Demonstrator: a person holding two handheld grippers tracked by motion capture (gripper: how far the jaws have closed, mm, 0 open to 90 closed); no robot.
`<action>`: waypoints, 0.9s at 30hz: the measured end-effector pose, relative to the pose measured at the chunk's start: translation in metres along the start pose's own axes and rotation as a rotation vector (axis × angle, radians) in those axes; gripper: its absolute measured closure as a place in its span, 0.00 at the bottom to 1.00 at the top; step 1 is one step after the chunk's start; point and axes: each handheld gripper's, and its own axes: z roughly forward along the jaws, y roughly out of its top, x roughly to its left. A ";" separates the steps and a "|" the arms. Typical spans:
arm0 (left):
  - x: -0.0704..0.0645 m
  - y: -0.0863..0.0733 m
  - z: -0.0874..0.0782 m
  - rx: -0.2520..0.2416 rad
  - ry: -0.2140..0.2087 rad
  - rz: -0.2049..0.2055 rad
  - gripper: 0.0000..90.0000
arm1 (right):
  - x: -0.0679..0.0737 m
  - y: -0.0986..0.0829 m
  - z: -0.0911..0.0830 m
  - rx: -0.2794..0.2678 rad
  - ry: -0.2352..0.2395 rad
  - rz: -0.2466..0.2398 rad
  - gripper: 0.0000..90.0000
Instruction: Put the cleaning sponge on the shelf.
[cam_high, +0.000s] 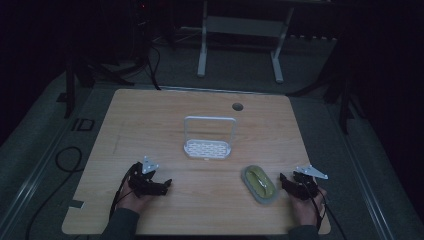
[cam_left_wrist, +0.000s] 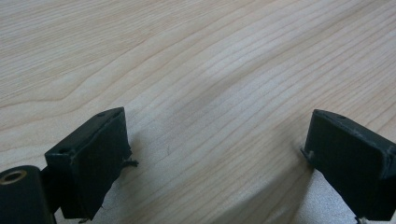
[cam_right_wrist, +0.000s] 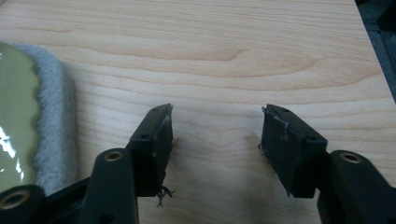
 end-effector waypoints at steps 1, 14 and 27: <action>0.000 0.000 0.000 0.000 0.000 0.000 0.07 | 0.000 0.000 -0.001 0.001 0.003 0.000 0.50; 0.000 0.000 0.000 0.000 -0.001 0.000 0.07 | 0.010 0.011 -0.038 -0.109 0.019 -0.047 0.73; 0.000 0.000 0.000 0.000 0.000 -0.001 0.07 | 0.046 0.022 -0.067 -0.153 0.182 -0.122 1.00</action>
